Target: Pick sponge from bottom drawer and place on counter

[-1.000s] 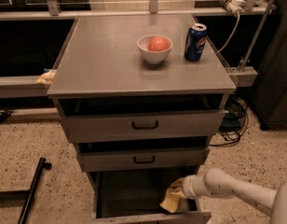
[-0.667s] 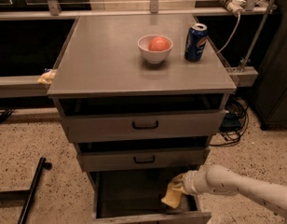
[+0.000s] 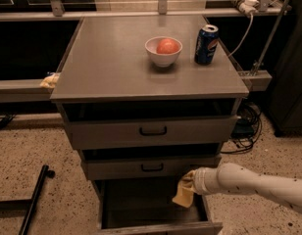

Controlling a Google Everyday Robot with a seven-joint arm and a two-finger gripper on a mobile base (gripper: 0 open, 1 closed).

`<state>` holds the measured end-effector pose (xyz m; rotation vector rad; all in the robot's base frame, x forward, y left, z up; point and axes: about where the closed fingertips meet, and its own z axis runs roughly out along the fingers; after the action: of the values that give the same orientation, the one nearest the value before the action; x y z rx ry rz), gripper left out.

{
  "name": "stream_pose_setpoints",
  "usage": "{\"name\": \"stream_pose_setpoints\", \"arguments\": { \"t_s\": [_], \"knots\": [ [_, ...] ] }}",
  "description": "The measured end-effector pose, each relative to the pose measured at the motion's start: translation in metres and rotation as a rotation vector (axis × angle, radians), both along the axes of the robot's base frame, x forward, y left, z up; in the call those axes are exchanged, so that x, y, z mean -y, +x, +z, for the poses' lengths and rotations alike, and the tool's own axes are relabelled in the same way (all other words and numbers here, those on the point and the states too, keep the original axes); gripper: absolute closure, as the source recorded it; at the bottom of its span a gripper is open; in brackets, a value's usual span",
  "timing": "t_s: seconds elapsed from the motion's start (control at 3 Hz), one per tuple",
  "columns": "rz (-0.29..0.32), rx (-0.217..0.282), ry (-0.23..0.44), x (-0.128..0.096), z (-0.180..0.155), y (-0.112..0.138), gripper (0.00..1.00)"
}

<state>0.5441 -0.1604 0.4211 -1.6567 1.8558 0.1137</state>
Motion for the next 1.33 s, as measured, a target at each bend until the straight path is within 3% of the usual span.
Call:
{"name": "stream_pose_setpoints", "arguments": {
  "t_s": [0.67,1.0,1.33],
  "knots": [
    [0.011,0.007,0.006,-0.007,0.017,-0.001,1.00],
    [0.003,-0.023,-0.019,-0.024,0.046,-0.016,1.00],
    [-0.059,-0.072,-0.096,-0.025,0.076,-0.042,1.00]
  ]
}}
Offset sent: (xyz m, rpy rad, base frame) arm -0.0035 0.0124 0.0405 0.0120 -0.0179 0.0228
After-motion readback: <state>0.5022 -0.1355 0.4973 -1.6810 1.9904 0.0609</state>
